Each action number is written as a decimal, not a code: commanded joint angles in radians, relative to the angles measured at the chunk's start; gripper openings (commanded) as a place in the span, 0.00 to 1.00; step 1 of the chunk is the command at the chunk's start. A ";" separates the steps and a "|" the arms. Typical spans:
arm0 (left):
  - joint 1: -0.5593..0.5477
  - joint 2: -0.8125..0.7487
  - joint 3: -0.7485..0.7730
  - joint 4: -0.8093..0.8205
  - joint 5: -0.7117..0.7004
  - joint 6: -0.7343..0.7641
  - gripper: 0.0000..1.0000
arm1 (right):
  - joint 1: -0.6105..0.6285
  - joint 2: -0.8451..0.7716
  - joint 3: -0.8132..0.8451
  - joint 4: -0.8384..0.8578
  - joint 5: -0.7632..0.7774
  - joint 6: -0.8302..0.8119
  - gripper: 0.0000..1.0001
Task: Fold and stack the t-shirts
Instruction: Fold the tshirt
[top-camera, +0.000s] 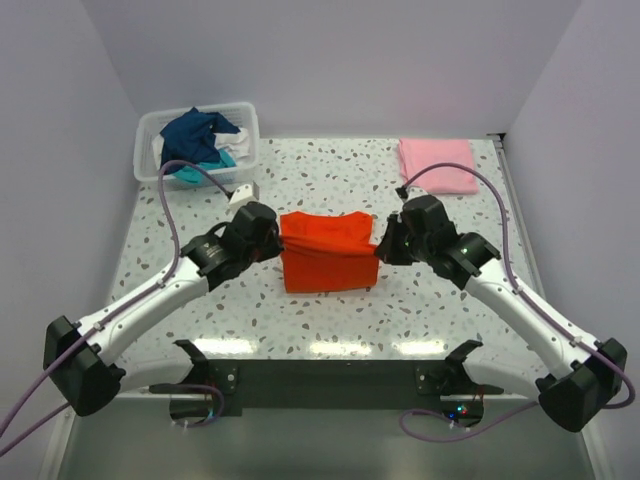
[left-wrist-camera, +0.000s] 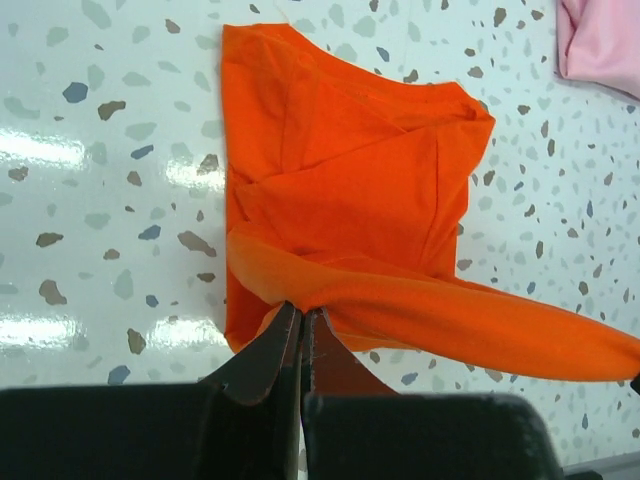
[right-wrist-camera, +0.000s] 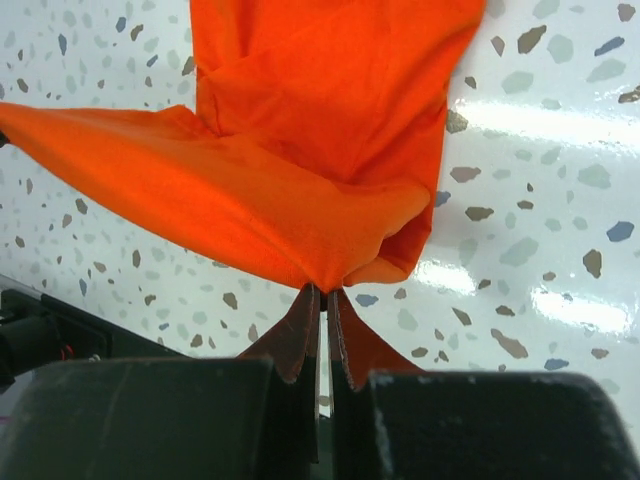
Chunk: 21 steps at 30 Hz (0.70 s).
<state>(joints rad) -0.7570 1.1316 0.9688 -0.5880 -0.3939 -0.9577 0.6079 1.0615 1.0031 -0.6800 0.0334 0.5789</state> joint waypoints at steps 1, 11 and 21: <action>0.080 0.039 0.048 0.086 0.058 0.105 0.00 | -0.029 0.038 0.063 0.091 -0.013 -0.030 0.00; 0.246 0.189 0.096 0.186 0.214 0.183 0.00 | -0.148 0.188 0.120 0.191 -0.115 -0.020 0.00; 0.330 0.352 0.186 0.227 0.279 0.231 0.00 | -0.206 0.363 0.178 0.260 -0.196 -0.019 0.00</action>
<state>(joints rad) -0.4595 1.4494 1.0988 -0.4122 -0.1226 -0.7719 0.4164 1.3941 1.1271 -0.4744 -0.1352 0.5747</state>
